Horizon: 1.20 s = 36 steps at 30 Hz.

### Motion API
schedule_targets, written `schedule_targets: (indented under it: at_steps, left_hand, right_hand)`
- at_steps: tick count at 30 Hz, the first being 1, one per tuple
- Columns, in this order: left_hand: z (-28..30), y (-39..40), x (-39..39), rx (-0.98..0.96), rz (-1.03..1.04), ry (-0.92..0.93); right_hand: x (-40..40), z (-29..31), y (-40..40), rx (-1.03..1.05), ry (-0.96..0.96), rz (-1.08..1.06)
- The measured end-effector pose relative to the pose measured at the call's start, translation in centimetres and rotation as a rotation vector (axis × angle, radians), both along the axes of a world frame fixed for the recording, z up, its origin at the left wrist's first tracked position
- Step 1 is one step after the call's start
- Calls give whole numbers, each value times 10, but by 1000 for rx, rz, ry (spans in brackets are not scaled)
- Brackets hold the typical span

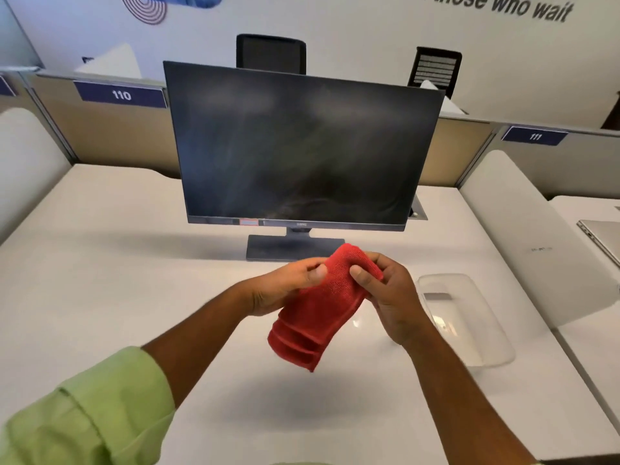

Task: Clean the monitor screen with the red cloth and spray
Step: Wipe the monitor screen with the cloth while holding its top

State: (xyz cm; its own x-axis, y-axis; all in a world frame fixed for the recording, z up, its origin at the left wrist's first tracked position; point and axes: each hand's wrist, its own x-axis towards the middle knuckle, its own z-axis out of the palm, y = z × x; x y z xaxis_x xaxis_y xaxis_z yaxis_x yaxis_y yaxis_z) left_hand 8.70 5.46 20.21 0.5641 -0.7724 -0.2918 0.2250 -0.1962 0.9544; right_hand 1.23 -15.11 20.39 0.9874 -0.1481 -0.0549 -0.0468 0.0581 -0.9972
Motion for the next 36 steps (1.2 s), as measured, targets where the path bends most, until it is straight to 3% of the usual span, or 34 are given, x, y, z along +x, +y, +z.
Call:
schedule_targets:
  at_steps: [7, 11, 14, 17, 21, 25, 29, 33, 36]
  left_hand:
    - [7, -23, -6, 96, 218, -52]
    - [5, -26, -3, 43, 350, 8]
    - [11, -32, 0, -15, 392, 39]
    - [26, -44, 2, -7, 351, 97]
    - [49, -61, 16, 87, 203, 66]
    - [78, -70, 32, 75, 113, -86]
    - [109, -65, 59, 59, 33, -384]
    - [143, -54, 114, 313, 150, -976]
    - [165, -49, 168, 412, 237, -1222]
  right_hand:
    - [13, 5, 19, -343, -87, -205]
    - [0, -15, 30, -658, -382, -487]
    - [-8, -37, 43, -798, -446, -380]
    - [-5, -49, 55, -736, -334, -271]
    - [19, -46, 58, -415, -317, -451]
    - [51, -28, 43, -253, -326, -597]
    - [88, 3, 21, -322, -438, -687]
    - [132, 34, -16, -466, -516, -816]
    - [168, 55, -50, -546, -545, -896]
